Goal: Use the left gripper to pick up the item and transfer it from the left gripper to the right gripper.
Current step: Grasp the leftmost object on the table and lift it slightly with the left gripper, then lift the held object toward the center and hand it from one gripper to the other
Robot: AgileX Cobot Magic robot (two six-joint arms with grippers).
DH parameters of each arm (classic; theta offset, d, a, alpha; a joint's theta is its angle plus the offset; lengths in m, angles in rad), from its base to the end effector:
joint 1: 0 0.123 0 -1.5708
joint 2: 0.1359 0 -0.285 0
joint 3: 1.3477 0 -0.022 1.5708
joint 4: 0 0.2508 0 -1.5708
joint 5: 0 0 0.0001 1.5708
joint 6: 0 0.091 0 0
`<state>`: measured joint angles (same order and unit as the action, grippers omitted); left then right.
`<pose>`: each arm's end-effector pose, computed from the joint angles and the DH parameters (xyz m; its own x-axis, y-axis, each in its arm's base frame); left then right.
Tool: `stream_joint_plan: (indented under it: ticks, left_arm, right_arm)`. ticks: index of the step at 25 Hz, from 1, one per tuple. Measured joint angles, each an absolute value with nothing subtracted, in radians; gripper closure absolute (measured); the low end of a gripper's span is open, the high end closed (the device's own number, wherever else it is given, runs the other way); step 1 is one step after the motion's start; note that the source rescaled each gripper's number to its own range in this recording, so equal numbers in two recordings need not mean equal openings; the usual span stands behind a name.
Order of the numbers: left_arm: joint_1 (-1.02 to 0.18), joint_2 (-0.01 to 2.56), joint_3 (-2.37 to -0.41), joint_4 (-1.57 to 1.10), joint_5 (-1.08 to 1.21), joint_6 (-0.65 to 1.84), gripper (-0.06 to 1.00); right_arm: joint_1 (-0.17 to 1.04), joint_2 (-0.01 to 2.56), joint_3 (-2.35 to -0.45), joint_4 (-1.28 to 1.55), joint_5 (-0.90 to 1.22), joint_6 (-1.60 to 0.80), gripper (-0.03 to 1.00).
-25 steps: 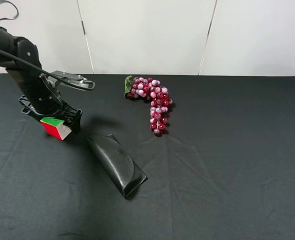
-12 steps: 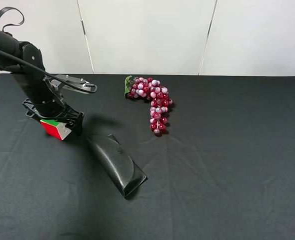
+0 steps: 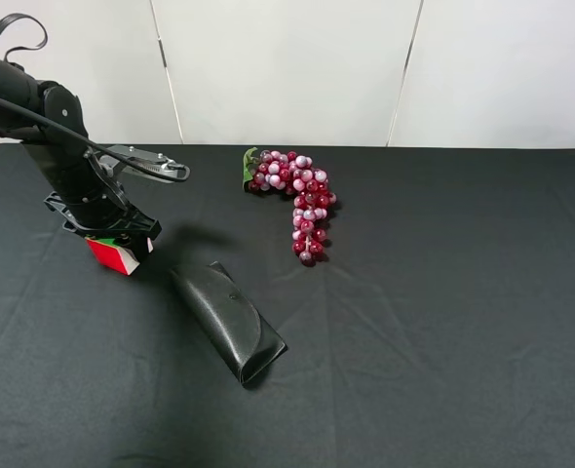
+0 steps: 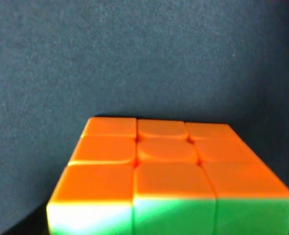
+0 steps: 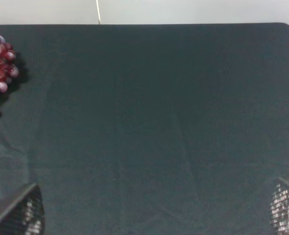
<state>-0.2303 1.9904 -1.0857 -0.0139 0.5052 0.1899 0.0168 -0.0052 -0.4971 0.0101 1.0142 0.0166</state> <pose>0.3505 -0.0828 0.1090 -0.8883 0.3899 -0.2429 0.3931 0.9187 0.0370 -0.0035 0.0007 0.2803 -0.4124 0.0150 -0.9109 -0.0156 0.9996 0.0235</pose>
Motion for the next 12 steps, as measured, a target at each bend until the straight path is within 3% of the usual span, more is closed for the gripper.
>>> stream_joint_plan:
  ticks: [12]
  left_arm:
    - [-0.23,1.99,-1.086,-0.014,0.505,0.192,0.94]
  right_arm:
    - [0.017,-0.005,-0.497,0.01,1.014,0.017,-0.03]
